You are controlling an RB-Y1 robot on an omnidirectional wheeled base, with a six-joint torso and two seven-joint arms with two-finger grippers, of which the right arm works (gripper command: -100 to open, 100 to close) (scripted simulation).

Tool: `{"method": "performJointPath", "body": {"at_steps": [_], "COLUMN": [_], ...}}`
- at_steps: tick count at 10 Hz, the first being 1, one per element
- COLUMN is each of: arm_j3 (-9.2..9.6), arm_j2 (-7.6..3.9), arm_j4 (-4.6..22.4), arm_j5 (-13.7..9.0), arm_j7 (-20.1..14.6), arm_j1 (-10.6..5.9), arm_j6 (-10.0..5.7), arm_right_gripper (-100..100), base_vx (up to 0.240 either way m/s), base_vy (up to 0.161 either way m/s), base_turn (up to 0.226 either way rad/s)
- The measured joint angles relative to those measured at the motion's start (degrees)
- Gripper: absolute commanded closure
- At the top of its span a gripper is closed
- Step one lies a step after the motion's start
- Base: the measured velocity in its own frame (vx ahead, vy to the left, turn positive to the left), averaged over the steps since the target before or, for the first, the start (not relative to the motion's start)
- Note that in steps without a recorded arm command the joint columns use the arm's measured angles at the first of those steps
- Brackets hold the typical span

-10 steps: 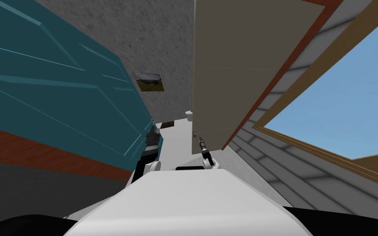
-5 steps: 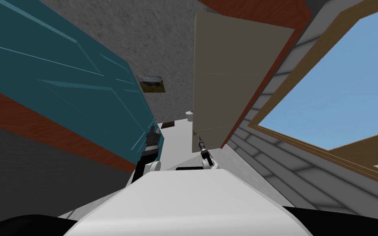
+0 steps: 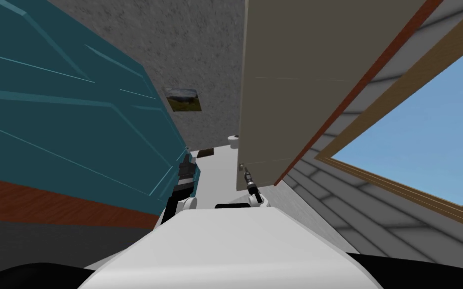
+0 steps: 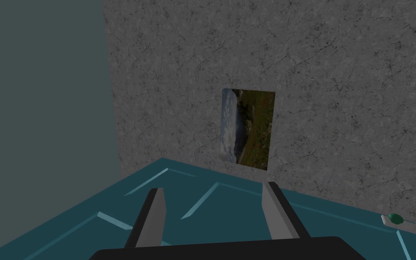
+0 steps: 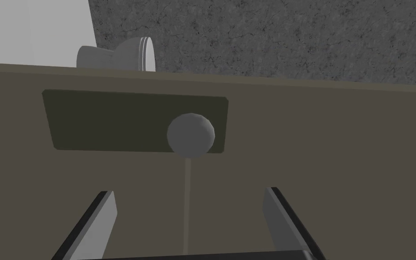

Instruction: Push the door open

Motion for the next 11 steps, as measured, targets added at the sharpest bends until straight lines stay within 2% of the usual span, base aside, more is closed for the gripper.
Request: {"method": "performJointPath", "body": {"at_steps": [3, 4, 9, 11], "arm_j3": [-0.35, -0.35, -0.33, -0.55], "arm_j2": [0.79, 0.86, 0.79, 0.81], "arm_j4": [0.48, 0.49, 0.56, 1.01], "arm_j5": [-0.16, -0.16, -0.14, -0.26], "arm_j7": [0.16, 0.17, 0.19, 0.35], "arm_j1": [-0.18, -0.21, -0.13, -0.13], "arm_j6": [-0.51, -0.63, -0.41, -0.32], "arm_right_gripper": [-100, 100, 100, 100], "base_vx": [0.164, -0.017, -0.015, 0.135], "base_vy": [0.022, 0.002, -0.001, 0.034], "base_turn": [0.019, -0.006, 0.002, -0.024]}}
